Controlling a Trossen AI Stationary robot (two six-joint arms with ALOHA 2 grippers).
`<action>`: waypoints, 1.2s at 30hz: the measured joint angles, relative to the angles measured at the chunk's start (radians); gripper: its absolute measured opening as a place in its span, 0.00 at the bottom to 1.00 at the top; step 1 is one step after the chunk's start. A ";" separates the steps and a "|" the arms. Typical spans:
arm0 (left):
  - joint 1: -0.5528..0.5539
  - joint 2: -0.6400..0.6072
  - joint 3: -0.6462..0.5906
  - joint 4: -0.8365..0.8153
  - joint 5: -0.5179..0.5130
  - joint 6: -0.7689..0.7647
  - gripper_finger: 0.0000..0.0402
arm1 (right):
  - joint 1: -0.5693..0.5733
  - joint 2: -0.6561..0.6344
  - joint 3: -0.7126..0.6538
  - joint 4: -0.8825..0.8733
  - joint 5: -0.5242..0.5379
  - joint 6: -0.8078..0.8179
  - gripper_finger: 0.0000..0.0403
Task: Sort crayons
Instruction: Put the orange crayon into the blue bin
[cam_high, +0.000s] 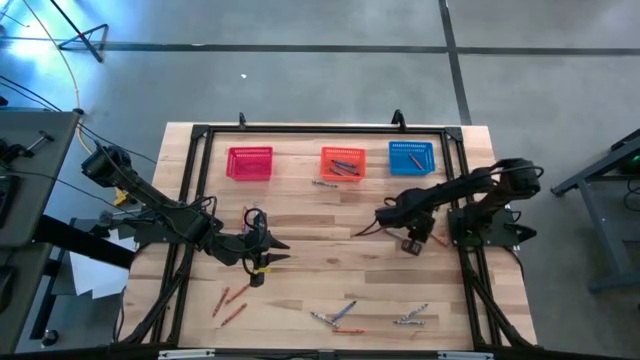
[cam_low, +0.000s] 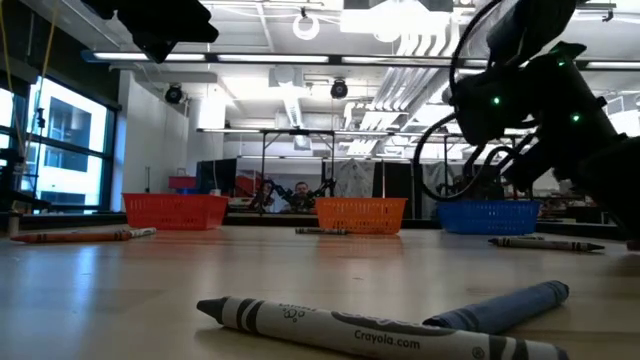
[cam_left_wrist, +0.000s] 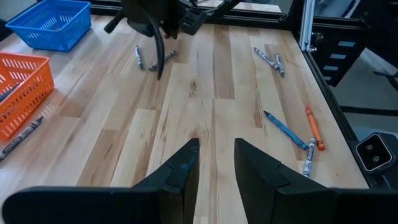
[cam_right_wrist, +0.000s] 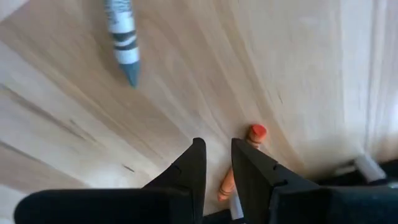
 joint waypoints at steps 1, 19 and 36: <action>0.000 0.000 0.000 0.000 0.002 0.000 0.22 | -0.001 -0.001 -0.009 -0.012 0.000 0.018 0.18; 0.001 0.000 0.000 0.000 0.003 0.000 0.22 | -0.016 -0.005 -0.165 0.090 -0.164 0.135 0.18; 0.001 0.000 0.000 0.002 0.006 0.000 0.22 | -0.054 -0.001 -0.013 -0.083 -0.019 0.078 0.18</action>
